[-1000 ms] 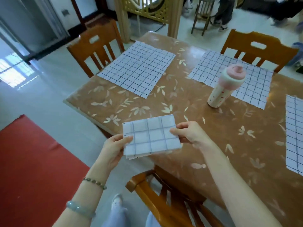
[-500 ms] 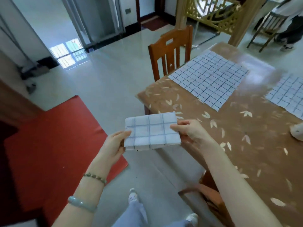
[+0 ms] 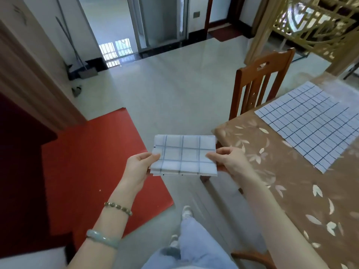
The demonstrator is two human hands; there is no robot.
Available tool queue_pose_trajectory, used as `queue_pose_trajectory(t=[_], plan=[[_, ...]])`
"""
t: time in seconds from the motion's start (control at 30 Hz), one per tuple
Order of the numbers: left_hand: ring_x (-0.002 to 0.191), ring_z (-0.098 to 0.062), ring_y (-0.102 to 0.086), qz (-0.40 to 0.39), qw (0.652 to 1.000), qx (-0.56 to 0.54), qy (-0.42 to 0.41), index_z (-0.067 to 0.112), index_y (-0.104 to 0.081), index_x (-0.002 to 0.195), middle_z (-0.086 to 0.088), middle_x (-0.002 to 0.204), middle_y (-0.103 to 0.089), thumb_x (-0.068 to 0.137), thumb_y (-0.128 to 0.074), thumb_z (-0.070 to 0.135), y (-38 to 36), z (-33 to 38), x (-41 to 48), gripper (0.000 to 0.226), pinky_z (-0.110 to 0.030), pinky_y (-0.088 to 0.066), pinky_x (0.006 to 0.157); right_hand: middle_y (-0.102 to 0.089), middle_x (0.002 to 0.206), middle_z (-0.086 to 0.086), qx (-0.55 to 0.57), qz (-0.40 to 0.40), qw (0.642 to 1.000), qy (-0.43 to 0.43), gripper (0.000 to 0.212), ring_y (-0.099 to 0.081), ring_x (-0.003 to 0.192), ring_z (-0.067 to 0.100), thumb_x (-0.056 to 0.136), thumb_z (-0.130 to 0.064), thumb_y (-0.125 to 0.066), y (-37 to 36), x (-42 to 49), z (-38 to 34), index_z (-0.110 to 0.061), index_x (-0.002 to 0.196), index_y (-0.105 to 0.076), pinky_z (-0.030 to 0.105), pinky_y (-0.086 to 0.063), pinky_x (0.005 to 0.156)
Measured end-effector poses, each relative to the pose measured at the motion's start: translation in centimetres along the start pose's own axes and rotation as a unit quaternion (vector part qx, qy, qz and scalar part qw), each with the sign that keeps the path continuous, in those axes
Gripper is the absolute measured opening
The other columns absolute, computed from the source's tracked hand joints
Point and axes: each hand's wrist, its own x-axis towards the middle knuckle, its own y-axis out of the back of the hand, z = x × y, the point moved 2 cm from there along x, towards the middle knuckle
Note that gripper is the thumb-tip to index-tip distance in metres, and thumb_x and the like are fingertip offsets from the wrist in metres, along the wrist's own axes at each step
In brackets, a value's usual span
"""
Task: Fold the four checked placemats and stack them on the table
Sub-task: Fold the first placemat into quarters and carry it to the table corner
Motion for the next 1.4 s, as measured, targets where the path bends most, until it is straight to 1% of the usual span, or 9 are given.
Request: queue_pose_trajectory(t=[0.13,0.37,0.5,0.67,0.8,0.97,1.1,1.2,1.4], plan=[[0.077,-0.025,-0.067,0.019,1.000,0.007,-0.010,0.002,-0.071,0.090,-0.014,0.085,-0.074,0.085,-0.068,0.007,0.9,2.1,3.7,0.007,-0.042,-0.053,0.082,-0.070,0.079,0.020,0.002,-0.028,1.000,0.006,0.015,-0.067,0.058,0.019,0.077,-0.004,-0.075,-1.9,4.8,-2.1,0.006,0.085,-0.067,0.027,-0.056,0.052],[0.072,-0.021,-0.068,0.015,0.999,0.046,-0.025,0.002,-0.072,0.089,-0.009,0.081,-0.074,0.085,-0.070,0.010,-1.2,7.3,14.5,0.009,-0.029,-0.055,0.067,-0.067,0.067,0.010,0.021,0.005,0.999,0.032,0.013,-0.064,0.051,0.014,0.078,-0.003,-0.074,-2.5,14.9,-7.1,0.007,0.084,-0.067,0.017,-0.047,0.044],[0.095,-0.030,-0.068,0.028,0.996,0.083,-0.027,0.008,-0.075,0.091,-0.011,0.093,-0.075,0.075,-0.080,0.025,-3.4,11.9,21.7,0.025,-0.046,-0.052,0.090,-0.067,0.064,0.006,0.036,0.008,0.999,0.017,0.008,-0.065,0.050,0.011,0.080,-0.002,-0.072,-1.5,21.4,-11.3,0.005,0.083,-0.067,0.017,-0.048,0.044],[0.075,-0.027,-0.055,0.009,0.995,0.097,-0.028,0.013,-0.078,0.083,-0.016,0.084,-0.066,0.061,-0.083,0.039,-7.4,16.9,28.6,0.035,-0.040,-0.044,0.073,-0.069,0.073,0.011,0.044,0.020,0.999,0.018,0.009,-0.067,0.056,0.014,0.079,-0.003,-0.073,0.6,28.8,-15.6,0.002,0.083,-0.067,0.022,-0.054,0.050],[0.069,-0.023,-0.056,-0.010,0.995,0.095,-0.015,0.009,-0.077,0.083,-0.013,0.081,-0.071,0.080,-0.076,0.021,-10.3,19.4,33.2,0.012,-0.032,-0.045,0.064,-0.069,0.079,0.013,0.043,0.029,0.999,0.004,0.018,-0.065,0.059,0.014,0.083,-0.006,-0.070,2.0,33.8,-17.7,0.007,0.095,-0.065,0.022,-0.054,0.051],[0.061,-0.014,-0.059,-0.051,0.993,0.103,-0.002,0.001,-0.072,0.097,-0.008,0.078,-0.068,0.084,-0.072,0.016,-14.2,22.1,40.6,0.020,-0.021,-0.047,0.059,-0.065,0.083,0.015,0.052,0.082,0.995,0.004,0.013,-0.062,0.073,0.024,0.091,-0.010,-0.061,3.2,40.0,-19.4,0.003,0.090,-0.062,0.036,-0.057,0.066],[0.081,-0.026,-0.059,-0.109,0.985,0.136,-0.002,0.008,-0.075,0.092,-0.015,0.089,-0.068,0.081,-0.074,0.024,-18.1,25.6,48.3,0.019,-0.036,-0.046,0.078,-0.061,0.080,0.014,0.065,0.149,0.987,-0.004,0.016,-0.058,0.073,0.023,0.091,-0.014,-0.060,4.7,46.1,-21.0,-0.008,0.076,-0.058,0.037,-0.054,0.065],[0.082,-0.028,-0.062,-0.153,0.975,0.163,-0.013,0.006,-0.075,0.087,-0.021,0.090,-0.069,0.075,-0.075,0.027,-21.2,29.1,54.5,0.023,-0.041,-0.047,0.081,-0.057,0.074,0.013,0.078,0.197,0.977,-0.009,0.019,-0.054,0.068,0.019,0.090,-0.013,-0.061,5.5,50.8,-23.0,-0.009,0.073,-0.057,0.028,-0.049,0.056],[0.081,-0.027,-0.060,-0.222,0.945,0.240,-0.018,0.011,-0.075,0.088,-0.018,0.086,-0.069,0.063,-0.078,0.045,-27.6,34.9,65.8,0.042,-0.044,-0.050,0.080,-0.055,0.074,0.016,0.140,0.284,0.948,-0.035,0.017,-0.052,0.069,0.023,0.088,-0.015,-0.064,7.2,58.6,-27.0,-0.008,0.072,-0.058,0.036,-0.046,0.063]])
